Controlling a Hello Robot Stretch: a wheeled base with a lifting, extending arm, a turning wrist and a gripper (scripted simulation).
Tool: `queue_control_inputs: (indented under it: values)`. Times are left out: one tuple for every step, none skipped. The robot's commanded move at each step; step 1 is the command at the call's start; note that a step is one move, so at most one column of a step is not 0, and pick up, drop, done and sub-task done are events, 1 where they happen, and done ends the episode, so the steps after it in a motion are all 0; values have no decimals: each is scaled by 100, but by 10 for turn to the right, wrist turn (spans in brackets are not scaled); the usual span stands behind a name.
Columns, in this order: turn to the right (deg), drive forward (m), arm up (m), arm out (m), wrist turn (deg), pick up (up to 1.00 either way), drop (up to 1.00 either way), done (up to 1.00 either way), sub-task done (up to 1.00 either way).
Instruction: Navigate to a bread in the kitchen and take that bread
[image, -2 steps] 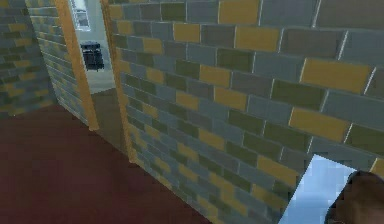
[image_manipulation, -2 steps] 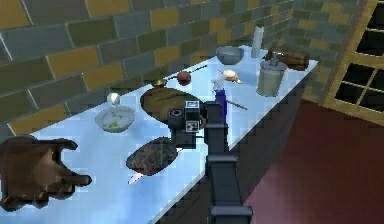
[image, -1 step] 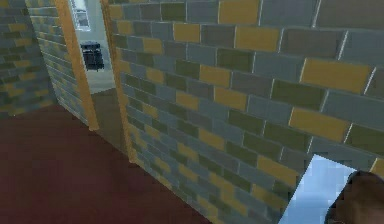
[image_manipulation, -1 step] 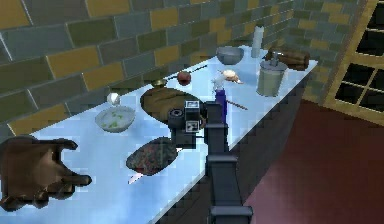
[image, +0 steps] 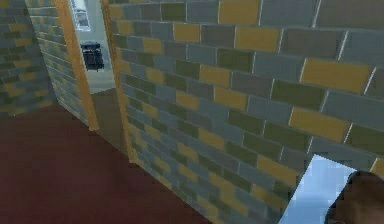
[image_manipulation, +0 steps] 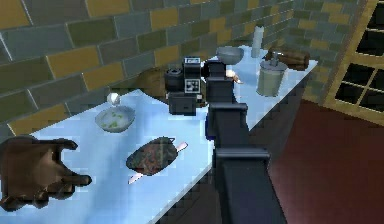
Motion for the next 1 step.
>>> queue_control_inputs:
  values:
    - [0,0,0,0,0,0,0,100,0]
